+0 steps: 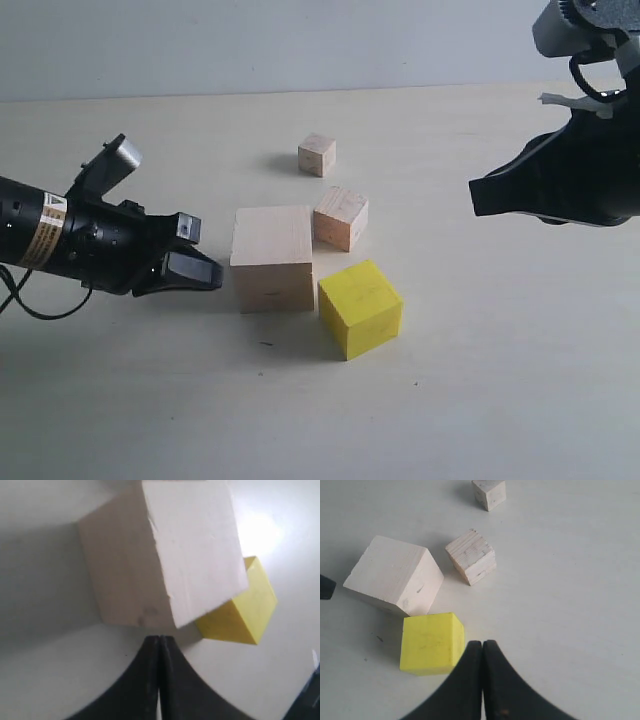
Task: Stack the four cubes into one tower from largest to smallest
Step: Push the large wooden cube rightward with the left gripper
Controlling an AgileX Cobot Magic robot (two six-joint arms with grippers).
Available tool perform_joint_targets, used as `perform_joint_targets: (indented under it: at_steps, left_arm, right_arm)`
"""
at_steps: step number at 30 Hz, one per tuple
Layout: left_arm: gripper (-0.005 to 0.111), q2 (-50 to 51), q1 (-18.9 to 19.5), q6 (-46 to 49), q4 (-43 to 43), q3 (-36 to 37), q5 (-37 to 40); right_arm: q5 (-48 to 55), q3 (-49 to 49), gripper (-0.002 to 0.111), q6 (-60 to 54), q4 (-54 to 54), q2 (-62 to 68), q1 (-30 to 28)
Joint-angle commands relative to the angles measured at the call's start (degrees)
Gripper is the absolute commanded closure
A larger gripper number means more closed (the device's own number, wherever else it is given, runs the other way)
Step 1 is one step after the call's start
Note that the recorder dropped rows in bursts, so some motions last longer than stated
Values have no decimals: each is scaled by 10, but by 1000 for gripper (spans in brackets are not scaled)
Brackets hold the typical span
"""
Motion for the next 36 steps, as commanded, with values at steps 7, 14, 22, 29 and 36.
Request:
perform_joint_targets:
  at_steps: [7, 14, 22, 29, 36]
  left_arm:
    - [106, -6, -33, -3, 0, 26, 31]
    - [65, -6, -33, 7, 2, 26, 51]
    - [50, -6, -58, 59, -21, 25, 88]
    - [50, 9, -81, 68, -17, -7, 128]
    - [50, 54, -81, 68, -17, -43, 110]
  right_arm:
    - [0, -6, 108, -2, -5, -3, 0]
    - [0, -6, 108, -2, -5, -3, 0]
    - [-3, -6, 108, -2, -5, -3, 0]
    - [-4, -6, 108, -2, -5, -3, 0]
    - [-4, -6, 108, -2, -5, -3, 0]
